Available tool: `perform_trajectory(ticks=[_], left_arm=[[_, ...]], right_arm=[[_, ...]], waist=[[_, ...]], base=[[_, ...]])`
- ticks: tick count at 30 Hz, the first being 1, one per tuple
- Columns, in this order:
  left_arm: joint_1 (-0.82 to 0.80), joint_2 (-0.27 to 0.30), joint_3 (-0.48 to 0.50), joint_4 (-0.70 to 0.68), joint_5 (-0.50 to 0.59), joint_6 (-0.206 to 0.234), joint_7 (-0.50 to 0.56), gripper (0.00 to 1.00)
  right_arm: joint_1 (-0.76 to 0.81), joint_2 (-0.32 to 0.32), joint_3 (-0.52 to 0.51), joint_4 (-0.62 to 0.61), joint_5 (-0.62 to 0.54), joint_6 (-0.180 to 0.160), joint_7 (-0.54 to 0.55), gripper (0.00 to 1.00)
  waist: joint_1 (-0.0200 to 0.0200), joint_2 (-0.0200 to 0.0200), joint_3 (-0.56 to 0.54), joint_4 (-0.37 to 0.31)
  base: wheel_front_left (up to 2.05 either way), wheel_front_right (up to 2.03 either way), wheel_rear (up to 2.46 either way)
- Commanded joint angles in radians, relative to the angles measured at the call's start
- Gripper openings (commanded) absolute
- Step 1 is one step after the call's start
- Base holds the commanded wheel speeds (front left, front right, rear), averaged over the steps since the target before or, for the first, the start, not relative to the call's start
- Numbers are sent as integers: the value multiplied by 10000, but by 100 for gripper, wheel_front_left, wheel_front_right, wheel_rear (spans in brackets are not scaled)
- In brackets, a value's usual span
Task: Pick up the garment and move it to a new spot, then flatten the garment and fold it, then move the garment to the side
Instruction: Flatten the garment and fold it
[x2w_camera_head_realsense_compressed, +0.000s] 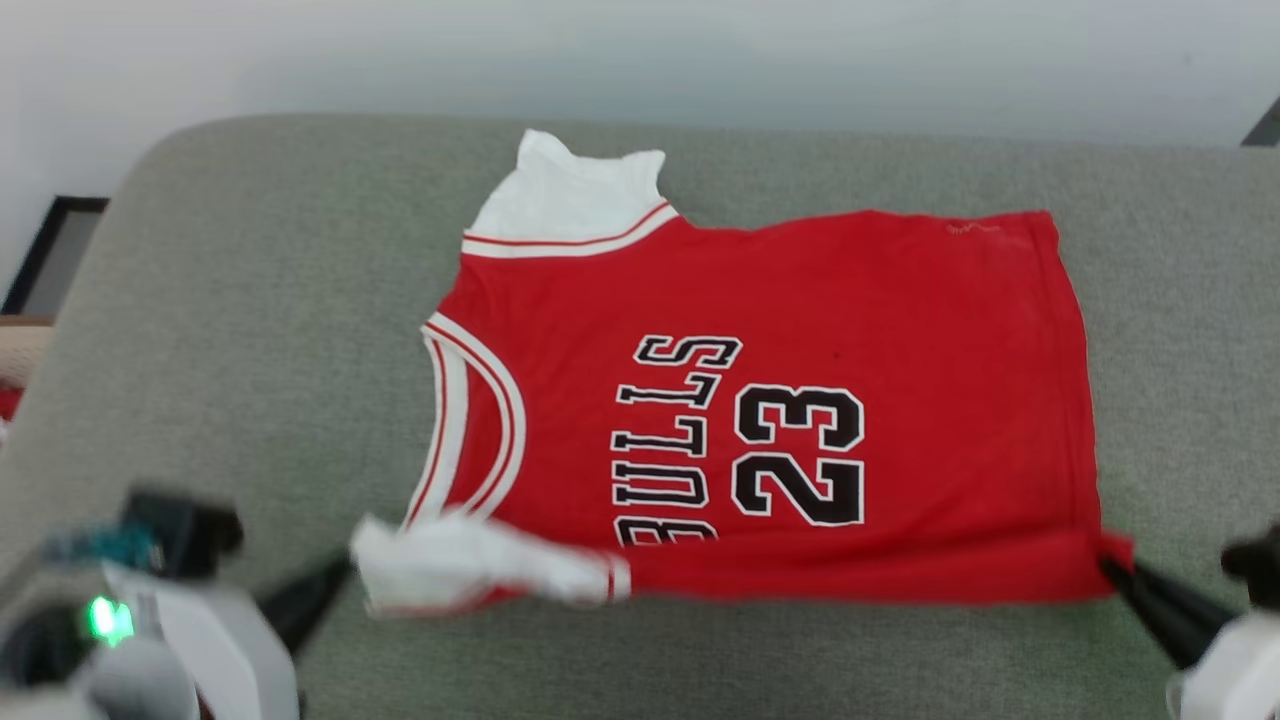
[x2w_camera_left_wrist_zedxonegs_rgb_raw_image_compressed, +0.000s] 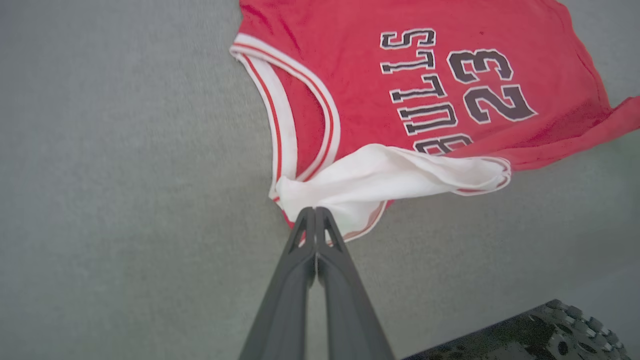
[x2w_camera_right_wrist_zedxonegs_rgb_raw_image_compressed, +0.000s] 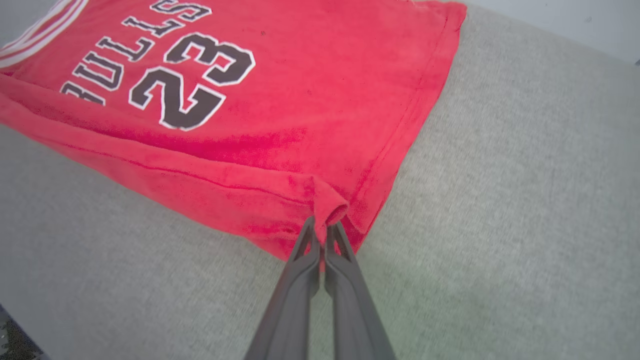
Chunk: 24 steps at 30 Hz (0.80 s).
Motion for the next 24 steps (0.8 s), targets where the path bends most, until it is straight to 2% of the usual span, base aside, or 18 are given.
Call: perform_trajectory(ticks=[1, 3, 7, 14, 19, 24], left_arm=[[-290, -7, 104, 34, 155, -98, 127, 0], [-991, -31, 246, 275, 442, -378, 647, 0], [-2376, -624, 433, 1281, 853, -1191, 1529, 0], [-4115, -2518, 246, 4169, 802, -2582, 2733, 0], [-4715, -3601, -12, 6116, 559, -3255, 3366, 0], [-4930, -4262, -123, 7492, 205, -3687, 3778, 0]], right_arm=[[-243, 4, -12, -15, -61, -11, 76, 0], [-902, -8, 131, 33, -57, -11, 338, 0], [-2421, -29, 594, 719, 48, -11, 639, 0], [-4878, 187, 1806, 2997, 329, -11, 529, 0], [-5850, 368, 2754, 4323, 667, -11, 416, 0], [-6397, 425, 3580, 5170, 1096, -11, 169, 0]], waist=[[0, 0, 230, -149], [0, 0, 395, -225], [0, 0, 712, -354], [0, 0, 1134, -384], [0, 0, 1219, -403], [0, 0, 1158, -437]], base=[[0, 0, 0], [0, 0, 0], [0, 0, 0], [0, 0, 0], [0, 0, 0], [0, 0, 0]])
